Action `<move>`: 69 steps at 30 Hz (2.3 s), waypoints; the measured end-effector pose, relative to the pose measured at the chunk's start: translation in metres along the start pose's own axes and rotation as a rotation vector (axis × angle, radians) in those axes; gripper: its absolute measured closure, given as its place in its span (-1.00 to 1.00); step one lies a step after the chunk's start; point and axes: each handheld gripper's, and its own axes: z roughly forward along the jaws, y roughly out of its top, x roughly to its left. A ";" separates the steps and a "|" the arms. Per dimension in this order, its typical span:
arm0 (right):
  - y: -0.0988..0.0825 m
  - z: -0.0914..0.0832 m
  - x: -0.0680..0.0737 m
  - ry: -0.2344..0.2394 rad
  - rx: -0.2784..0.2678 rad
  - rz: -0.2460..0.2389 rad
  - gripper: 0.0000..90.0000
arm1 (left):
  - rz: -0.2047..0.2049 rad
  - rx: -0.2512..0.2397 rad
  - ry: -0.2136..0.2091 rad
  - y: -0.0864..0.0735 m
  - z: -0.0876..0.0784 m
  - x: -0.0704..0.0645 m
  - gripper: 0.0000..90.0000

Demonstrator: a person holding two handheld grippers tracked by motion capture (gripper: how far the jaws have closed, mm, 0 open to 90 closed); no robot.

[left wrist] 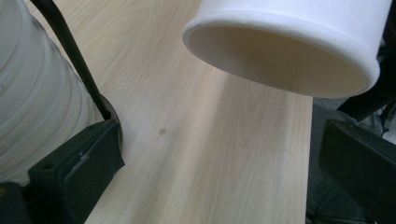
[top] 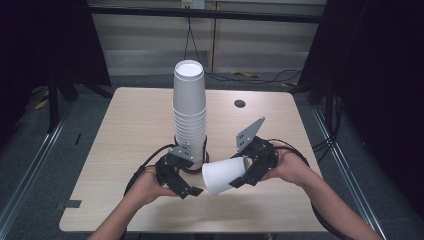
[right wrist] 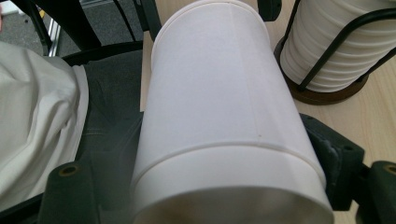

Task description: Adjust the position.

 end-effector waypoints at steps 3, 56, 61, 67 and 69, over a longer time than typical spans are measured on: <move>-0.001 -0.001 -0.001 -0.012 0.004 0.004 -0.48 | -0.001 -0.012 0.002 0.000 0.001 -0.002 -1.00; 0.011 0.007 -0.004 0.023 -0.065 -0.016 -0.48 | 0.122 -0.074 -0.013 0.010 0.010 -0.015 -0.82; 0.011 0.008 -0.003 0.026 -0.061 -0.024 -0.48 | 0.136 -0.077 -0.018 0.010 0.007 -0.015 -0.78; 0.009 0.008 -0.004 0.025 -0.068 -0.026 -0.48 | 0.132 -0.085 -0.010 0.011 0.003 -0.016 -0.75; 0.008 0.007 -0.004 0.022 -0.075 -0.028 -0.48 | 0.132 -0.084 -0.006 0.012 0.002 -0.015 -0.74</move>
